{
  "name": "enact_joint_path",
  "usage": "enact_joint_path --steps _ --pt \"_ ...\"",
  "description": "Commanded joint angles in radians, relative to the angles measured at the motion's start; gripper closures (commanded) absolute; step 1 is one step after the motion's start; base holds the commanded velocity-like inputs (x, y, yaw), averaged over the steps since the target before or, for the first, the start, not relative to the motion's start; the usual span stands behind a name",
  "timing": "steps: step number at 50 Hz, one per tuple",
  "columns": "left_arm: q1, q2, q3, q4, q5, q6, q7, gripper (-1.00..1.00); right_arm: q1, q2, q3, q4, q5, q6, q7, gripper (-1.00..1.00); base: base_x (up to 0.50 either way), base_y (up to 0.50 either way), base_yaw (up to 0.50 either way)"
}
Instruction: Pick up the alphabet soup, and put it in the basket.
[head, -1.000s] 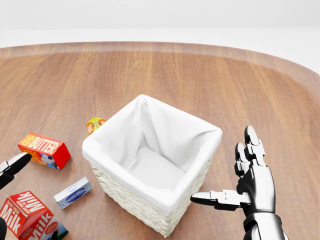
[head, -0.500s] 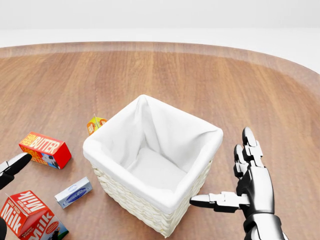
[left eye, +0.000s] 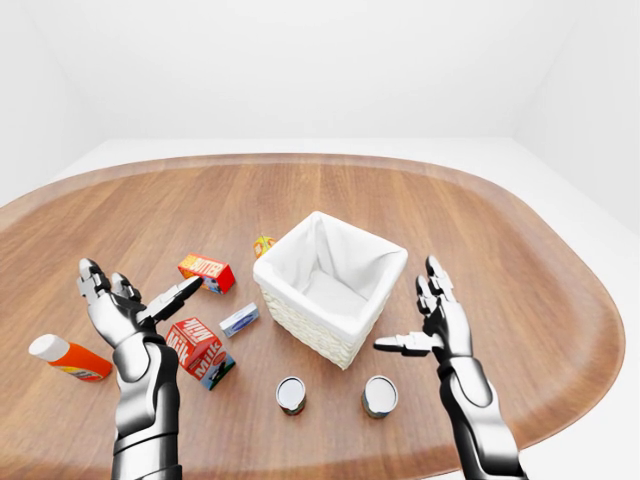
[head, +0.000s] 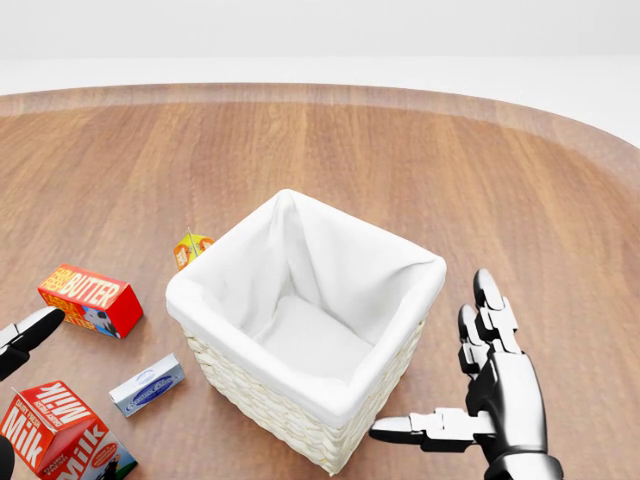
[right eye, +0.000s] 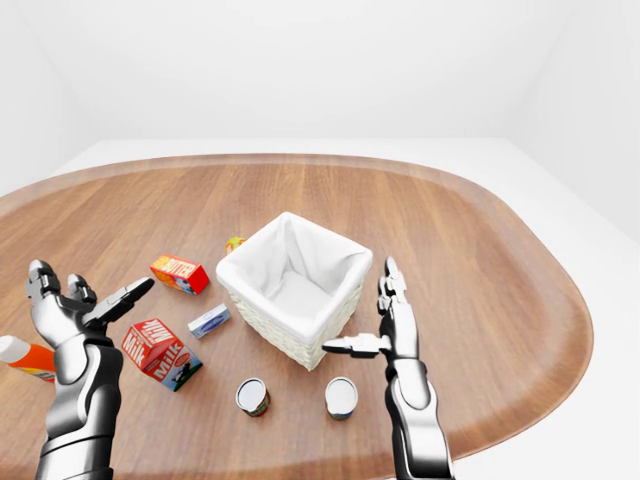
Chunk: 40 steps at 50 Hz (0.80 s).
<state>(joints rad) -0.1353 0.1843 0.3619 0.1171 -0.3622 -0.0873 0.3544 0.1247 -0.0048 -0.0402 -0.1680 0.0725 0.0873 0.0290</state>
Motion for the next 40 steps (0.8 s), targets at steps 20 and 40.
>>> enact_joint_path --steps 20,40 --pt "-0.005 0.001 -0.002 0.023 0.008 0.000 0.002 -1.00 0.259 0.009 0.081 -0.191 0.060 -0.022 0.017 -1.00 0.00 0.00 0.00" --pt "-0.005 0.002 -0.004 0.021 0.010 0.000 0.005 -1.00 0.274 -0.001 0.104 -0.204 0.083 -0.021 0.008 -1.00 0.00 0.00 0.00"
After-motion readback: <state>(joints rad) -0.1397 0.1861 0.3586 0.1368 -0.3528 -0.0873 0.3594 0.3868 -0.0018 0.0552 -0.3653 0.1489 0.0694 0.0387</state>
